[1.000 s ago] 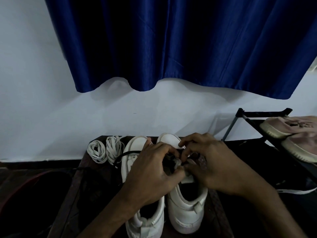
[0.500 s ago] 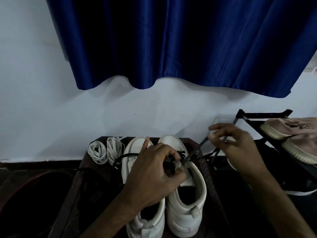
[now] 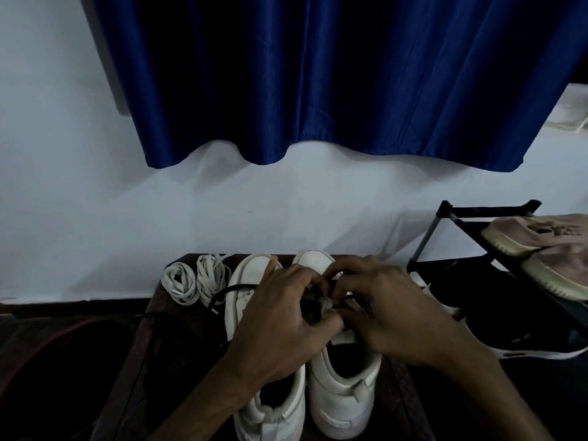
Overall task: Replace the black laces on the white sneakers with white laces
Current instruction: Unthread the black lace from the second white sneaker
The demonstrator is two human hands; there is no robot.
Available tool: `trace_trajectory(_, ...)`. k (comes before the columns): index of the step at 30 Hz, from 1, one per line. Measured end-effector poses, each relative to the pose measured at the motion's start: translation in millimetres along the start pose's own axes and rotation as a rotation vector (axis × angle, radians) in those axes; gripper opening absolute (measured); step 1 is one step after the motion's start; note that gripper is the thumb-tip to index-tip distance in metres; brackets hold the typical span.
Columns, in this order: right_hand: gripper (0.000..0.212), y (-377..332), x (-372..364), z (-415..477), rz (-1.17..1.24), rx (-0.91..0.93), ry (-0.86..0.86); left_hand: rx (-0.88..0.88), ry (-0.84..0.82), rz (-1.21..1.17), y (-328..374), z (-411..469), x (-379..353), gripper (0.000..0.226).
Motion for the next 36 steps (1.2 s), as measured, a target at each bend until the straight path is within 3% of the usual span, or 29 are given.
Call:
trace_trajectory(3,0.007,-1,9,0,0.121,0.017,0.094,0.009,0.004,-0.008,-1,0,0,0.032)
trace_trajectory(5,0.003,8,27,-2,0.077,0.008,0.218,0.012,0.006,-0.011,-1,0,0,0.03)
trace_trajectory(9,0.017,48,65,-8,-0.095,-0.159,0.524,0.016,0.001,-0.016,-2,-1,-1,0.026)
trace_trajectory(12,0.017,53,50,-4,-0.072,-0.166,0.416,0.007,-0.01,-0.011,-1,-2,0,0.017)
trace_trajectory(16,0.011,11,24,1,0.236,-0.005,0.128,0.008,-0.003,-0.008,-1,0,0,0.026)
trace_trajectory(18,0.009,4,14,1,0.133,0.013,-0.006,0.004,-0.008,0.0,-2,1,-2,0.025)
trace_trajectory(26,0.008,-6,11,0,-0.162,0.029,0.024,0.019,-0.01,-0.002,-3,0,-3,0.032)
trace_trajectory(30,0.009,23,46,-1,-0.372,-0.118,0.265,0.028,-0.013,-0.013,-2,-1,-2,0.032)
trace_trajectory(33,0.019,51,72,-9,-0.299,-0.218,0.583,0.028,-0.02,-0.02,-2,-2,-1,0.031)
trace_trajectory(36,0.018,68,71,-16,-0.171,-0.326,0.757,0.027,-0.018,-0.007,-3,-1,-1,0.032)
Point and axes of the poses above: each hand's wrist, its own z-axis towards the middle knuckle, its own x-axis out of the back of the hand, y = z × x, the point moved 7 cm from there along z, towards the middle knuckle, and after that the axes turned 7 degrees about y, right-handed, at the moved point
